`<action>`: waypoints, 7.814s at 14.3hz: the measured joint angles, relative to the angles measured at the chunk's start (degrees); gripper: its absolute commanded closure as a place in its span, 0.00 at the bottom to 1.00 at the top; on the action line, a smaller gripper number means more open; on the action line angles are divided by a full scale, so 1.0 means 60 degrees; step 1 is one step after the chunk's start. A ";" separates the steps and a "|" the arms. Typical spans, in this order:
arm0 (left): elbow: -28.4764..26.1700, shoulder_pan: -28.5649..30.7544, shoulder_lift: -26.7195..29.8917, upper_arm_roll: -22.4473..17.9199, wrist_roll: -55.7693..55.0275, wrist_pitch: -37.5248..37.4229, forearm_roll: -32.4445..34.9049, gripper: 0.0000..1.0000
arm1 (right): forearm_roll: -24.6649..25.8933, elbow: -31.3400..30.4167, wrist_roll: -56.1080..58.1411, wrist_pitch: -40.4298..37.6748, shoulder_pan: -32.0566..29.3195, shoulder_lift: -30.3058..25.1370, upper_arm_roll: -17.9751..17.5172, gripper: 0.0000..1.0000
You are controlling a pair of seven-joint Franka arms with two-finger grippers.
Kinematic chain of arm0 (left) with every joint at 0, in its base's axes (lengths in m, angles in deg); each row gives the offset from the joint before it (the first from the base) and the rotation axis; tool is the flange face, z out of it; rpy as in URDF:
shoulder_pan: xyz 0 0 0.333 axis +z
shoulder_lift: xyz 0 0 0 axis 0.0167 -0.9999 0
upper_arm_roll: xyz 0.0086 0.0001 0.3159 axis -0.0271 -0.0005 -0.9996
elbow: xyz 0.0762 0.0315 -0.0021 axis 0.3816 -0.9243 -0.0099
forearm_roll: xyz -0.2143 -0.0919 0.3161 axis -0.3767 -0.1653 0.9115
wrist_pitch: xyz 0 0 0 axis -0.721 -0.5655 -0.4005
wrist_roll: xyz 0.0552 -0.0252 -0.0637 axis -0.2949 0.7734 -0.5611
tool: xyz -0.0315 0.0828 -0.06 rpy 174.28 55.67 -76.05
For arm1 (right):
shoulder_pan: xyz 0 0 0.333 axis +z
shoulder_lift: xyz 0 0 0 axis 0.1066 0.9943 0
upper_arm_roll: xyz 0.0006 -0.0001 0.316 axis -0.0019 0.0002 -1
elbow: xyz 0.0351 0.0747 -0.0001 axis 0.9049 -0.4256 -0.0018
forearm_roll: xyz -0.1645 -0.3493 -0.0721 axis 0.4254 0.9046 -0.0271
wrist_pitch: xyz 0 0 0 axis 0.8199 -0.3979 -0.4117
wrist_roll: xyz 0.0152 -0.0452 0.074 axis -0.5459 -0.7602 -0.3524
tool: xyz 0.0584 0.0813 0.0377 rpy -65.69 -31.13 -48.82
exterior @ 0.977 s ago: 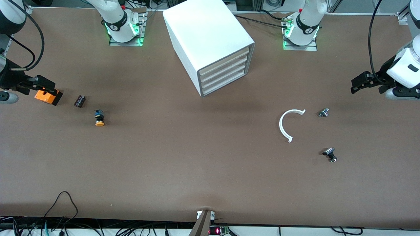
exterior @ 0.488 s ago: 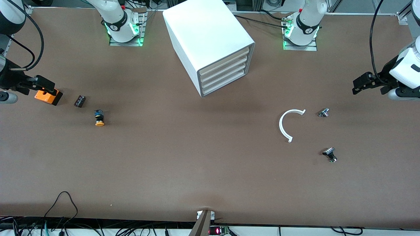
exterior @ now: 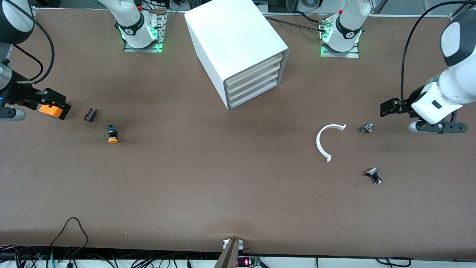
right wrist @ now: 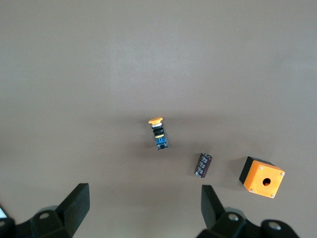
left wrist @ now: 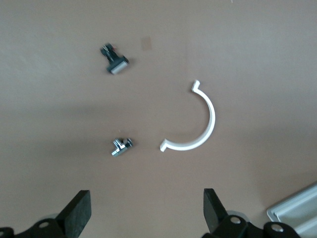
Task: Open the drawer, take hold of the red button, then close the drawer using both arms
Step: 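Reach the left gripper to the cabinet drawer handle while the right gripper advances, then pull the drawer open with the left gripper while the right gripper approaches, then reach the right gripper into the drawer while the left gripper withdraws, then grasp the red push button in the drawer with the right gripper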
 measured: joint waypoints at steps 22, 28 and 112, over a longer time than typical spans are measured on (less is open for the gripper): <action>-0.1443 0.0223 -0.1797 0.0604 0.0162 -0.0804 -0.4800 0.00 | -0.0616 0.0347 0.0081 0.0244 0.0647 0.0874 -0.0160 0.00; -0.3657 0.0141 -0.2320 0.1722 0.2558 0.0226 -0.6224 0.00 | -0.0698 0.0347 0.0102 0.0256 0.1125 0.1119 -0.0241 0.00; 0.0555 0.1326 0.0799 0.0559 0.0372 -0.0628 0.0202 0.00 | 0.0396 0.5305 0.6950 0.3469 0.8177 0.6928 -0.1086 0.77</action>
